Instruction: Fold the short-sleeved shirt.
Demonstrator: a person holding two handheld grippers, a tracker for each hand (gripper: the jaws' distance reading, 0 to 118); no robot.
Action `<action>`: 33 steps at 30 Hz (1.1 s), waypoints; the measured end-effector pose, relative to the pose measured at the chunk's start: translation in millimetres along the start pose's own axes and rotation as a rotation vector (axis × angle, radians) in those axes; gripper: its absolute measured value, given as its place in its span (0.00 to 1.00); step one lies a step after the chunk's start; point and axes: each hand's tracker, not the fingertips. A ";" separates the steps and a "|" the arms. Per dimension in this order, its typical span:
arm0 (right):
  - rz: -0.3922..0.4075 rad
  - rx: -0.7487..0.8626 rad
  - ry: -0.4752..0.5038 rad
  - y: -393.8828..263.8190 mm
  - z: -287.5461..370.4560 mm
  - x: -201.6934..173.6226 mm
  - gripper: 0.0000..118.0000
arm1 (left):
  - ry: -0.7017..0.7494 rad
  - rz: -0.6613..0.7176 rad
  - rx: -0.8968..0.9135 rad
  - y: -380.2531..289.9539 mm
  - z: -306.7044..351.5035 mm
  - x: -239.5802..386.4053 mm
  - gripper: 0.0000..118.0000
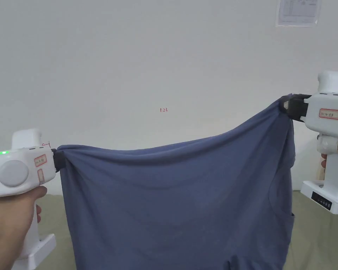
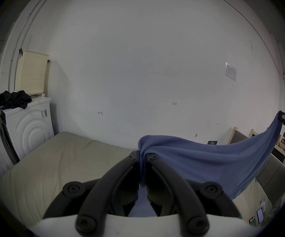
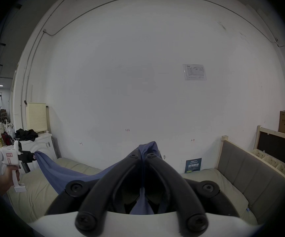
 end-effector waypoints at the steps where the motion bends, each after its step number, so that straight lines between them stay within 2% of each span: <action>1: -0.005 0.002 0.004 -0.7 8.3 -1.2 0.03 | -0.002 0.001 -0.005 -2.7 4.3 -1.1 0.04; 6: -0.015 -0.004 0.031 -7.9 53.1 -10.1 0.03 | -0.007 -0.026 -0.051 -18.5 42.4 -6.5 0.04; 11: -0.010 -0.063 0.040 -48.4 134.5 -23.0 0.03 | -0.032 0.014 -0.127 -57.3 99.7 -18.8 0.04; 15: -0.040 -0.162 0.032 -111.7 203.3 -28.6 0.03 | -0.028 -0.050 -0.193 -117.6 151.3 -29.1 0.04; 19: -0.093 -0.301 0.039 -195.8 258.8 -32.0 0.03 | -0.024 -0.023 -0.268 -199.6 197.3 -49.3 0.04; 28: -0.074 -0.673 0.033 -387.3 372.5 -55.0 0.03 | -0.007 -0.124 -0.544 -373.3 281.3 -73.3 0.04; 33: -0.075 -0.715 0.013 -414.8 393.7 -60.3 0.03 | 0.007 -0.113 -0.612 -410.2 283.5 -87.2 0.04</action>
